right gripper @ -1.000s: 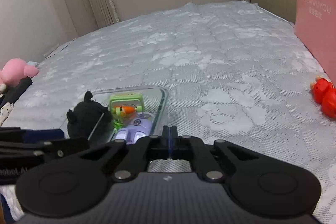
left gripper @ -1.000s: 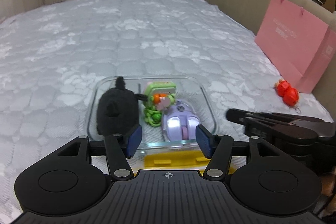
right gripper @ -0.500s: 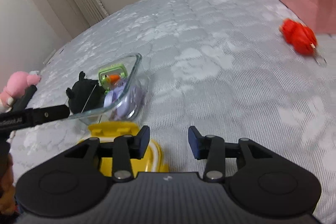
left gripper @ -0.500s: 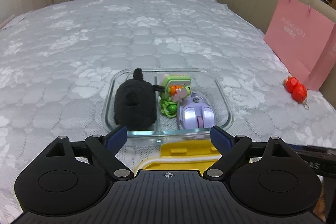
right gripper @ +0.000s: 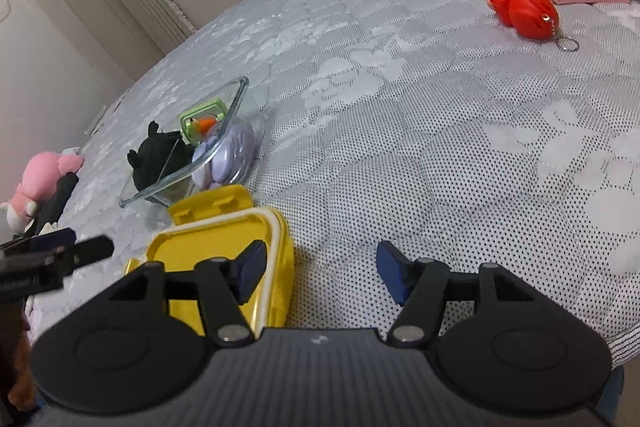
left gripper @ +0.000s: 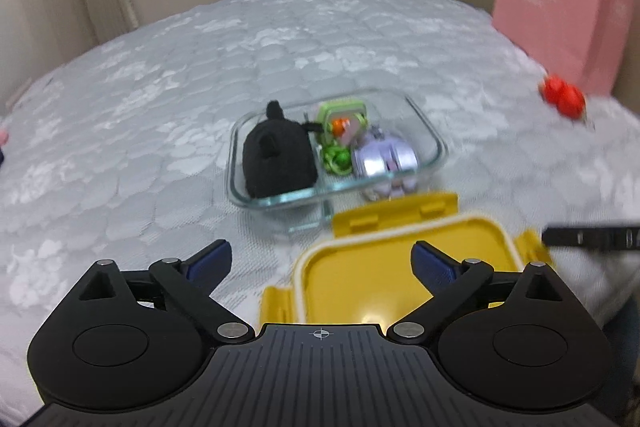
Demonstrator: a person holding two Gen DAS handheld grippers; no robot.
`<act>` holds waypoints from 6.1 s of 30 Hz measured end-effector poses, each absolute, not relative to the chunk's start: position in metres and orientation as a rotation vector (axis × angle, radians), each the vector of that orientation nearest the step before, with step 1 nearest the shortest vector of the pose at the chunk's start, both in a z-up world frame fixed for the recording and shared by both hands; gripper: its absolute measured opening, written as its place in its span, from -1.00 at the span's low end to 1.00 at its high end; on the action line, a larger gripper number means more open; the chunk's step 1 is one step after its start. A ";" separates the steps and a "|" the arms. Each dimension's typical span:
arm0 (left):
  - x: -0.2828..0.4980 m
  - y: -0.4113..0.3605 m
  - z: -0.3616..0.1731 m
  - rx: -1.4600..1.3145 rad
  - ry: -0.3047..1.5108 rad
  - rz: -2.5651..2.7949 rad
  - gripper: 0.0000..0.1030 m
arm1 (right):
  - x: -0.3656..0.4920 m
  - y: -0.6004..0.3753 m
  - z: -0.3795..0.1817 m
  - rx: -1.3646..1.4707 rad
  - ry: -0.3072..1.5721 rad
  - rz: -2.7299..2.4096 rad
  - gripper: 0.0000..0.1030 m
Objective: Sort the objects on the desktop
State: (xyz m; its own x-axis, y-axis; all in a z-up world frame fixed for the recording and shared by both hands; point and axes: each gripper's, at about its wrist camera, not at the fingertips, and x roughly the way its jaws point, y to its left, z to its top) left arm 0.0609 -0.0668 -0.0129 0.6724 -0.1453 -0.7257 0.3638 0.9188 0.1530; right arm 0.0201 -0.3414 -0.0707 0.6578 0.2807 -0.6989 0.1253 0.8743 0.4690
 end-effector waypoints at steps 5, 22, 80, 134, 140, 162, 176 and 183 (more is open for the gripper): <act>0.034 -0.092 -0.020 0.542 0.735 -0.346 0.93 | 0.021 -0.335 -0.077 0.523 0.864 0.110 0.26; -0.025 -0.068 -0.003 0.673 0.582 -0.278 1.00 | 0.054 -0.238 0.048 0.488 0.865 0.411 -0.75; 0.057 0.253 -0.072 -0.483 0.883 0.061 0.74 | 0.098 -0.069 -0.110 0.701 1.328 0.639 0.04; 0.032 0.220 -0.056 -0.853 0.844 -0.089 0.87 | 0.132 -0.131 -0.032 0.460 0.984 0.634 -0.62; 0.061 0.218 -0.095 -0.947 0.924 -0.136 0.87 | 0.132 -0.137 -0.043 0.540 1.003 0.618 -0.62; 0.186 0.031 -0.018 -0.383 0.814 -0.241 -0.12 | 0.157 -0.279 -0.008 0.520 0.769 0.334 -0.49; 0.184 0.049 0.002 -0.350 0.789 -0.134 0.71 | 0.119 -0.342 -0.022 0.705 0.762 0.362 0.06; 0.207 0.035 -0.007 -0.391 0.866 -0.172 0.82 | 0.150 -0.304 0.012 0.423 0.636 0.195 0.02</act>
State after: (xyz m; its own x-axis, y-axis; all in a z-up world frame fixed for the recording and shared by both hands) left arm 0.2069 0.0347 -0.0073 0.6397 -0.3028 -0.7065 -0.0104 0.9157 -0.4018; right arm 0.1503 -0.3041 0.0122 0.7899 0.3027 -0.5333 -0.0473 0.8971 0.4392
